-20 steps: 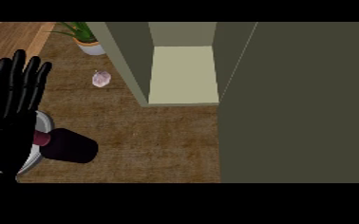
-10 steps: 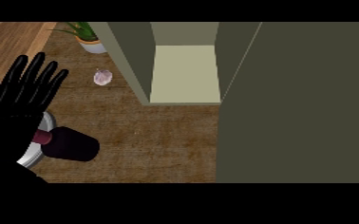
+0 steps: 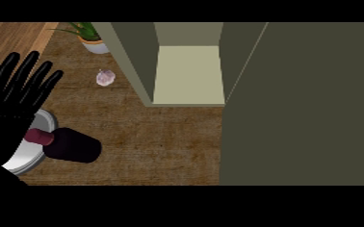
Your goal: Pick up the wine, place it into the cabinet and close the cabinet
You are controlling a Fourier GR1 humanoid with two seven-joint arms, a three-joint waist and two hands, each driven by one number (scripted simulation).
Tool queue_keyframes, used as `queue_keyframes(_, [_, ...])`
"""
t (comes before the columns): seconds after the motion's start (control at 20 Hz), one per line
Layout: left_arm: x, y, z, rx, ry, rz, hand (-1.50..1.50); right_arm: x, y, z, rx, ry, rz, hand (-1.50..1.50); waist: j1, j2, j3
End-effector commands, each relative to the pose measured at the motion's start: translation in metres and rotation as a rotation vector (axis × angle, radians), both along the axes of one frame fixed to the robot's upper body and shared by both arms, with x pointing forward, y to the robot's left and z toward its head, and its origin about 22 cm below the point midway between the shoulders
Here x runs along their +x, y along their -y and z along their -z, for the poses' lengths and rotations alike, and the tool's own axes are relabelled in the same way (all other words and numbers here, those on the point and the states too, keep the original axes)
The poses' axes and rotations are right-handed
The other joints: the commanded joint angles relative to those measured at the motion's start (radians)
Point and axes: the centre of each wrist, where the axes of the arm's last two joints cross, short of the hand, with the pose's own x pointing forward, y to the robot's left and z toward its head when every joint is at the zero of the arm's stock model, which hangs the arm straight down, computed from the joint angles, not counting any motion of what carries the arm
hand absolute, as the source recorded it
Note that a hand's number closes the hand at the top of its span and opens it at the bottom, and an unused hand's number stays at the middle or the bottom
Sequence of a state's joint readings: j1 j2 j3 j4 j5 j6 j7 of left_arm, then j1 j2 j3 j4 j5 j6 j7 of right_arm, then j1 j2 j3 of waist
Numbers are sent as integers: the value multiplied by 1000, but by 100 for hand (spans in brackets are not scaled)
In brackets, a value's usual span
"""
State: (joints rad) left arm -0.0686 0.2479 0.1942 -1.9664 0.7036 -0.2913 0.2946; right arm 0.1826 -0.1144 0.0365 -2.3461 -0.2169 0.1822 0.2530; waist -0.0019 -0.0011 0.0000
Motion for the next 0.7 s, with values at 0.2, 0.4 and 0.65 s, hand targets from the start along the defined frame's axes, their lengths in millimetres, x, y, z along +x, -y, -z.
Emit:
queue_keyframes(0.2, [-31, 4, -15, -9, 6, -17, -150, 4, -3, -21, -14, -10, -2, -150, 8, 0, 0])
queue_keyframes(0.4, [-28, 9, -16, -4, -14, 0, -150, -6, -7, 0, -6, -9, -11, -150, 1, 0, 0])
queue_keyframes(0.65, [-39, -3, -1, 22, -31, -27, -150, -7, 2, -13, 9, -20, -22, -150, 4, 0, 0])
